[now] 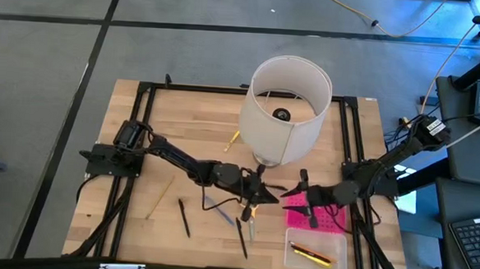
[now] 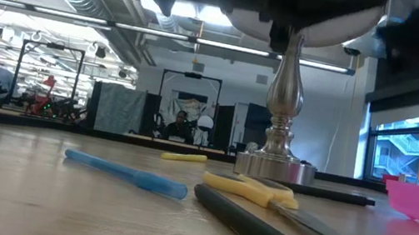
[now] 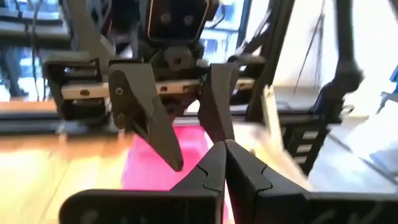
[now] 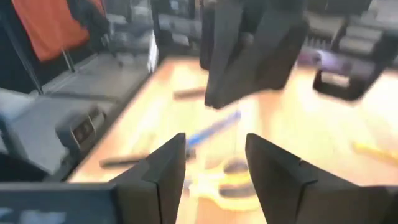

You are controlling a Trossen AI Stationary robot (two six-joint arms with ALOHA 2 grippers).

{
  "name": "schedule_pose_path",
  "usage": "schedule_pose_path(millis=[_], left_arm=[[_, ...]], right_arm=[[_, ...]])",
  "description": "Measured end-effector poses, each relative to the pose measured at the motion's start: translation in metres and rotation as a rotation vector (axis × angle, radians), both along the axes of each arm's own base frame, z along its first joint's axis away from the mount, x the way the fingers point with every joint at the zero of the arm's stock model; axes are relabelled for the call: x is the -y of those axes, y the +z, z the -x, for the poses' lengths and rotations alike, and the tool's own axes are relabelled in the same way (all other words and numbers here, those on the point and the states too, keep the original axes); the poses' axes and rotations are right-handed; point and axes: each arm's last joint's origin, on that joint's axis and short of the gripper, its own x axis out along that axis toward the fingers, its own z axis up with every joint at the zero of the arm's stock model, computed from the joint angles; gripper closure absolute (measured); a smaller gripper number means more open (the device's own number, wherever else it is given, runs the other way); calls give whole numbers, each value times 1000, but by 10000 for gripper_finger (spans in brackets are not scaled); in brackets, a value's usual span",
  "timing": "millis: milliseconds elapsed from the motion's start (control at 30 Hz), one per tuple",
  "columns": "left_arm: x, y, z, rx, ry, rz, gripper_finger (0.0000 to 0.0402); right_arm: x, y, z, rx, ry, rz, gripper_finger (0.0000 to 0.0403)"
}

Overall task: Pick & place school supplies into a supply box
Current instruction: Put the black pen into the supply box

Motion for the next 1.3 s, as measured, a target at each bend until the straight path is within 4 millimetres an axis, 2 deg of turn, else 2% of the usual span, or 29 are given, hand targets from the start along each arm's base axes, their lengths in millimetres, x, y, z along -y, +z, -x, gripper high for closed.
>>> schedule_pose_path(millis=[200, 300, 467, 600, 667, 800, 1033, 1300], left_arm=[[-12, -18, 2, -209, 34, -42, 398], [-21, -20, 8, -333, 89, -72, 398], [-32, -11, 24, -488, 273, -154, 398], [-36, 1, 39, -569, 356, -175, 398], [-37, 5, 46, -618, 372, -167, 398], [-34, 8, 56, -683, 382, -184, 398], [-32, 6, 59, -714, 365, -192, 398], [-32, 6, 59, -716, 365, -195, 398]], right_arm=[[16, -17, -2, -177, -125, -36, 231], [28, -23, -5, -300, -225, -16, 231], [44, -16, -16, -504, -296, -6, 231], [50, -11, -29, -553, -304, -31, 231], [51, -15, -34, -583, -301, -37, 231], [50, -30, -39, -653, -316, -49, 231], [51, -53, -47, -756, -302, -75, 231], [54, -67, -60, -827, -289, -83, 231]])
